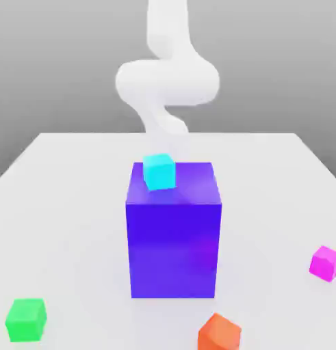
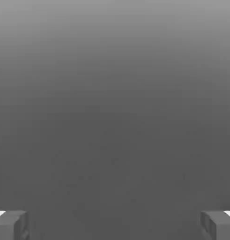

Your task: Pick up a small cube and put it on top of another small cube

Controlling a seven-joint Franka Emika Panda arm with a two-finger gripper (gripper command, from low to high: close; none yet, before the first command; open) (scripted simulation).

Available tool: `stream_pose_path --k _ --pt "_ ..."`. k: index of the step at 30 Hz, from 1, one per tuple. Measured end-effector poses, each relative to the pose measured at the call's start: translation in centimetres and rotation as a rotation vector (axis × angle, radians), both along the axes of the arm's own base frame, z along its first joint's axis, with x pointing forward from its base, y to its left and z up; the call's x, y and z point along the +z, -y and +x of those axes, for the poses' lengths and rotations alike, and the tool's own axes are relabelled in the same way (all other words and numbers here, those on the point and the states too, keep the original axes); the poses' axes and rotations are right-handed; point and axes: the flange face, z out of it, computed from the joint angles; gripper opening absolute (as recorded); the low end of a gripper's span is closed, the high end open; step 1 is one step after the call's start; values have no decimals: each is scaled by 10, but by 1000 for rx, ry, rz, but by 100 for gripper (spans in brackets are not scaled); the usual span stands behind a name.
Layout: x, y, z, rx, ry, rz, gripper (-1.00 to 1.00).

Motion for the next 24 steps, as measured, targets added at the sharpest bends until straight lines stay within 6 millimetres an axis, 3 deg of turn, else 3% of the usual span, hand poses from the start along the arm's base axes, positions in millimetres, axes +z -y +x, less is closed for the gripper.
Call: stream_pose_path --k 6,12,18,24 --pt "-79 -62 48 354 -108 -143 0" --pt "-164 -132 67 706 -189 -284 0" --pt "-252 -201 60 1064 -250 -428 0" --pt "-341 -266 24 1438 -291 -577 0"
